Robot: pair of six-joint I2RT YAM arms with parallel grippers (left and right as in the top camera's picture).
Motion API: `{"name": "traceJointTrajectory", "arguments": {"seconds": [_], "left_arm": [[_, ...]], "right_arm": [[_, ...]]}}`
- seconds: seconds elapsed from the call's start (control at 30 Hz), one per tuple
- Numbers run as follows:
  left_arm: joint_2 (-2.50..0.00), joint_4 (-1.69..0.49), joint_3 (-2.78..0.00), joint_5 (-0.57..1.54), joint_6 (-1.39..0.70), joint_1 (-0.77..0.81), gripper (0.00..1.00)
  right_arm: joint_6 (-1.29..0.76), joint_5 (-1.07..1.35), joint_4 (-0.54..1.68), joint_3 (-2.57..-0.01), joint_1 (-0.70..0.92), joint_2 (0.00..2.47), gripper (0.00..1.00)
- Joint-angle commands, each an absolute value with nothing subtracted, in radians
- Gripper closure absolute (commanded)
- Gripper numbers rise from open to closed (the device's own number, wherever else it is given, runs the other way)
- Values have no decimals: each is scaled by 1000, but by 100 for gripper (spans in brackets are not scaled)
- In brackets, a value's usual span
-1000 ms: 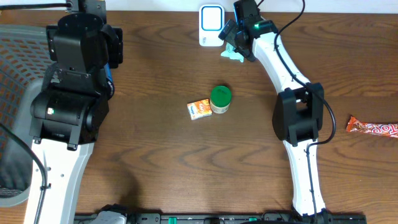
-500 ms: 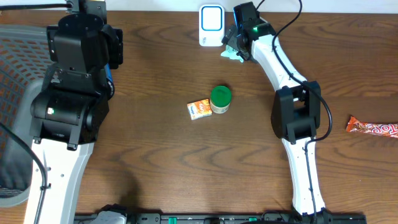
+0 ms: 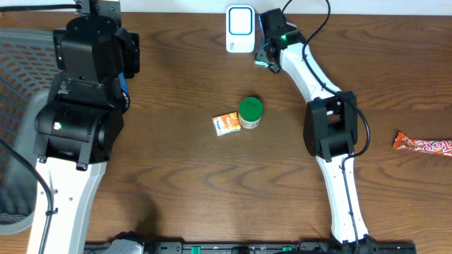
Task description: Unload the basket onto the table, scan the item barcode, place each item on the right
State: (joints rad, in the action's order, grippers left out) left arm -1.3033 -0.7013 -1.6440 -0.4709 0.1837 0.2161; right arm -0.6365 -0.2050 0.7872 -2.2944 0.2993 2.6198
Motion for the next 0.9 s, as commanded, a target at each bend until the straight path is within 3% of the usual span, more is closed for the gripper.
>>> {"name": "traceJointTrajectory", "arguments": {"seconds": [0.0,0.1,0.33,0.63,0.87], "left_arm": [[-1298,-702,-1639,-480,179,212,18],[-1298,-702,-1639,-480,179,212,18],[-1298,-694,-1639,-479,179,212,18],[-1298,-672,-1639,-479,174,212,18],[-1298,-665,-1639,-453,133,212,18]], "right_arm": [[-627,-167,816,-2282,308,2689,58],[-611,-167,844,-2294,293,2658,69],[-524,-144,924,-2298,262,2486,78],[-384,4,979,-2298,293,2250,78],[-326,28,870,-2297,340,2284,75]]}}
